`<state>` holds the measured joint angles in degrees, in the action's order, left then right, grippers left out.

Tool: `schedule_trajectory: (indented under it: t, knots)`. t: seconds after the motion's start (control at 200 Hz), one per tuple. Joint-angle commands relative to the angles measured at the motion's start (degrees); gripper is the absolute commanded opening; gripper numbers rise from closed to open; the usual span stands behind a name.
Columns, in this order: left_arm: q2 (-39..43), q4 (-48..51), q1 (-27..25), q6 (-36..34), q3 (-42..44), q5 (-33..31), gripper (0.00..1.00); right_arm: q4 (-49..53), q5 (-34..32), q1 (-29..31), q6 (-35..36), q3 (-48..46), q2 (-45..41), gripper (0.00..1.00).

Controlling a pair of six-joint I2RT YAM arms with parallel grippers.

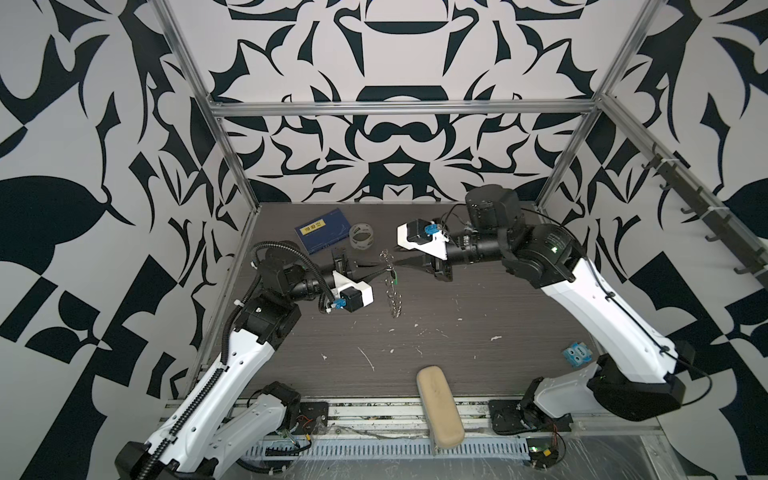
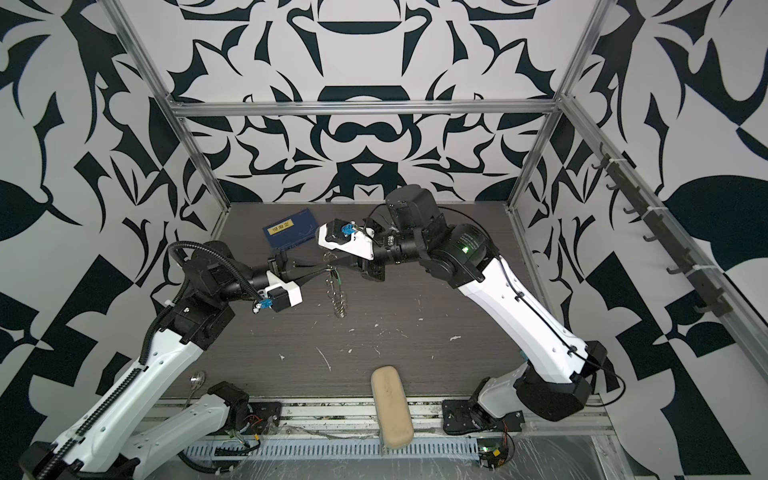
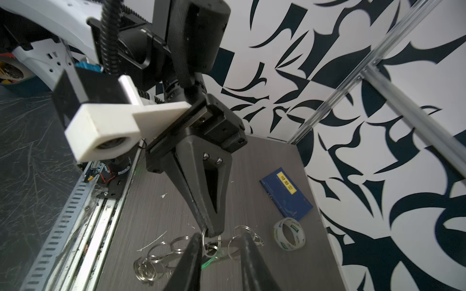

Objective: Remove the keys from the keyring
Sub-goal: 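Bring the right gripper down to the ring disc beside the left gripper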

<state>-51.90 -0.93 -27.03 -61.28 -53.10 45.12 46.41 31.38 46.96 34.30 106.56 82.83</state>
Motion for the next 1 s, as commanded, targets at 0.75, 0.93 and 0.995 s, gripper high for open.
schedule_trajectory:
  t: [0.75,0.93,0.995]
  knots:
    - [1.20,-2.67,-0.22,1.06,-0.35,2.74,0.00,9.08,3.95,-0.29,2.22,5.71,3.91,0.16]
    - [0.86,-3.09,-0.22,1.51,-0.59,3.05,0.00,11.32,4.74,-0.22,3.22,6.96,5.00,0.10]
    - [0.75,-3.16,-0.22,1.69,-0.68,3.28,0.00,11.60,4.75,-0.25,3.51,7.01,5.09,0.12]
